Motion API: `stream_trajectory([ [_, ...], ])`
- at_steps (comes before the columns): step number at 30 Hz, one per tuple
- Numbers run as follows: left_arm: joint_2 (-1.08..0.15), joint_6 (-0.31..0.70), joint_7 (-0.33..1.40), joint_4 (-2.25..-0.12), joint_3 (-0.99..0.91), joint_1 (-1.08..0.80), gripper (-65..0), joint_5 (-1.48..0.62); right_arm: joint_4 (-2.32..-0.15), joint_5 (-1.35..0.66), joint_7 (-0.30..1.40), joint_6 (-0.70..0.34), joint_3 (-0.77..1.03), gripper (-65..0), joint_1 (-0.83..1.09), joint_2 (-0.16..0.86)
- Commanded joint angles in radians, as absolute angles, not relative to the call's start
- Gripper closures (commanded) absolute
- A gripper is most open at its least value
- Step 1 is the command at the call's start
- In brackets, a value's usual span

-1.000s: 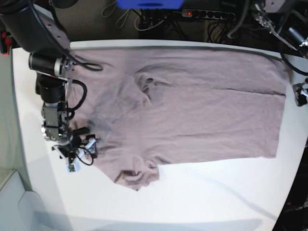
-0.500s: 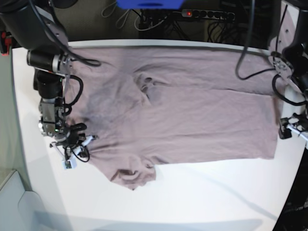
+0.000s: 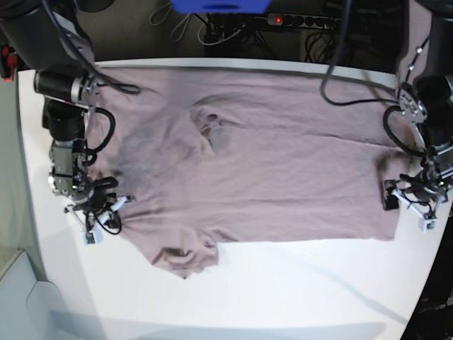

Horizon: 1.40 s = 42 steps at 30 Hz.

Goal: Layout the t-shirt on the table in an organized manner, then fold the t-shirt properly
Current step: 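Move both grippers to the shirt's side edge and grasp it, then lift the grasped edge with both grippers and fold it over the body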

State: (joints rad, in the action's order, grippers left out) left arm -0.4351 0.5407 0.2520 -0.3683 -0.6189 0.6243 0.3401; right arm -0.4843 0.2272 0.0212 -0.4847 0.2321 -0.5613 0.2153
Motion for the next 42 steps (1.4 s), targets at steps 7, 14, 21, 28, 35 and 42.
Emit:
stream_trajectory([
  [7, -0.394, 0.483, 0.209, -0.381, -0.544, 0.656, -65.0, 0.328, -0.478, 0.274, 0.116, -0.472, 0.232, 0.0, -0.556, 0.226],
  [14, -0.351, 0.478, 0.206, -0.338, -0.522, 0.627, -65.0, 0.328, -0.478, 0.274, 0.116, -0.472, 0.229, 0.0, -0.556, 0.226],
  [21, -0.355, 0.49, 0.206, -0.337, -0.522, 0.602, -65.0, 0.328, -0.478, 0.274, 0.116, -0.472, 0.229, 0.0, -0.556, 0.225],
  [28, -0.358, 0.49, 0.206, -0.337, -0.529, 0.598, -23.1, 0.328, -0.478, 0.274, 0.116, -0.472, 0.229, 0.0, -0.556, 0.225],
  [35, -0.358, 0.49, 0.206, -0.338, -0.53, 0.598, -4.8, 0.326, -0.478, 0.274, 0.116, -0.472, 0.229, 0.0, -0.556, 0.226],
  [42, -0.335, 0.49, 0.219, -0.524, -0.532, 0.544, -0.1, 0.326, -0.53, 0.272, 0.117, -0.475, 0.234, 0.0, -0.55, 0.226],
])
